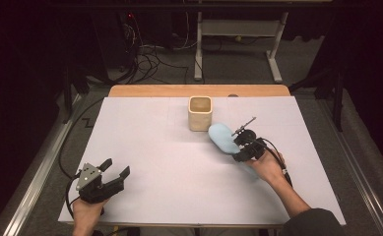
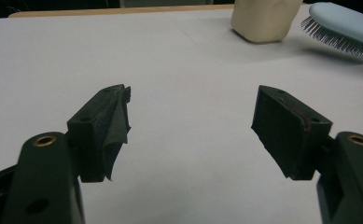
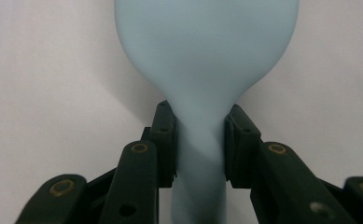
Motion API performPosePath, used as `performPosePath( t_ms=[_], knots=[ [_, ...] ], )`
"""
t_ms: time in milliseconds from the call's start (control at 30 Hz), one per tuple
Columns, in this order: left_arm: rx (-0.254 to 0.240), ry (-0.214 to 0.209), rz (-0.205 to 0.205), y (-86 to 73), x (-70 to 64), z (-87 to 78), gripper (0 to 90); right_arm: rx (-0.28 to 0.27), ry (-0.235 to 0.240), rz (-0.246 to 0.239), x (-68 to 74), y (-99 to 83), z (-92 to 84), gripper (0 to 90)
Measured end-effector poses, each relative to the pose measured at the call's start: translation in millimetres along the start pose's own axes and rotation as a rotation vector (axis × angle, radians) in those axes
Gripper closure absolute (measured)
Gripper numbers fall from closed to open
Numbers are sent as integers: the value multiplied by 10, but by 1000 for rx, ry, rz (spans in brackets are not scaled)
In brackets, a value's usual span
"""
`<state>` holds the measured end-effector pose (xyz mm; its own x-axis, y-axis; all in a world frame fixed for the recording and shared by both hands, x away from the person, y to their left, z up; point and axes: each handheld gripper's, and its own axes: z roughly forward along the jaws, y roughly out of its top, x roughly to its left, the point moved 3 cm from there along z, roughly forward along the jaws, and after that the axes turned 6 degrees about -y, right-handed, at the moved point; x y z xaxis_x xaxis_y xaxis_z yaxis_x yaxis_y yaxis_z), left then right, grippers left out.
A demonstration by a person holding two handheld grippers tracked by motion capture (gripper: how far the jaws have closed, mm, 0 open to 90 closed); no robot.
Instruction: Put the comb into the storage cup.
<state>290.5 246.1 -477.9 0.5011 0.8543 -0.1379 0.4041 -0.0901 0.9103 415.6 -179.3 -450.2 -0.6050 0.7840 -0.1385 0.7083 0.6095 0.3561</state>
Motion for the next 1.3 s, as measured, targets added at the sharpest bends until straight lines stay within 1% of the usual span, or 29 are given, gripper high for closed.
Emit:
performPosePath(
  t_ms=[133, 167, 200, 233, 267, 300, 367, 400, 467, 533, 567, 633, 700, 767, 833, 867, 900, 967, 1100, 1300],
  knots=[
    [-1, -5, -8, 10, 2, 8, 281, -14, -8, -8, -13, -11, -65, 706],
    [-2, -3, -6, 11, 1, 8, 281, -22, -7, -9, -9, -19, -89, 706],
    [-3, 1, -5, 12, 3, 10, 282, -23, -3, 0, 0, -26, -105, 707],
    [-1, 3, -6, 15, 6, 15, 283, -30, -4, -9, 2, -40, -125, 706],
    [1, 5, -7, 17, 9, 17, 283, -35, -4, -6, 6, -53, -135, 706],
    [-1, 7, -5, 19, 9, 16, 283, -35, 4, -2, 11, -64, -142, 706],
    [-4, 11, -5, 20, 11, 17, 283, -44, 4, -16, 18, -84, -151, 706],
    [-3, 11, -6, 21, 12, 23, 283, -45, 7, -11, 28, -93, -163, 706],
    [-3, 12, -5, 27, 11, 31, 282, -52, 13, -16, 35, -107, -189, 706],
    [0, 7, 0, 32, -1, 41, 282, -63, 22, -7, 50, -125, -221, 706],
    [5, 3, 4, 31, -13, 47, 282, -67, 26, -15, 50, -131, -232, 706],
    [8, -6, 11, 32, -27, 51, 282, -78, 32, -8, 70, -151, -250, 706],
    [9, -14, 13, 36, -39, 60, 280, -84, 45, -10, 90, -172, -263, 706],
    [19, -23, 14, 46, -47, 85, 277, -86, 44, -18, 105, -179, -281, 706],
    [19, -25, 15, 61, -59, 106, 274, -102, 53, -11, 120, -182, -311, 706],
    [20, -26, 18, 74, -64, 113, 274, -111, 59, -19, 120, -181, -325, 706],
    [17, -30, 17, 80, -70, 117, 269, -124, 62, -18, 128, -179, -347, 706],
    [13, -43, 18, 93, -85, 121, 259, -134, 69, -13, 145, -179, -374, 706],
    [23, -57, 32, 115, -127, 141, 252, -160, 72, -24, 211, -199, -411, 706],
    [32, -80, 52, 154, -201, 187, 246, -179, 84, -33, 272, -216, -421, 706]
  ],
)
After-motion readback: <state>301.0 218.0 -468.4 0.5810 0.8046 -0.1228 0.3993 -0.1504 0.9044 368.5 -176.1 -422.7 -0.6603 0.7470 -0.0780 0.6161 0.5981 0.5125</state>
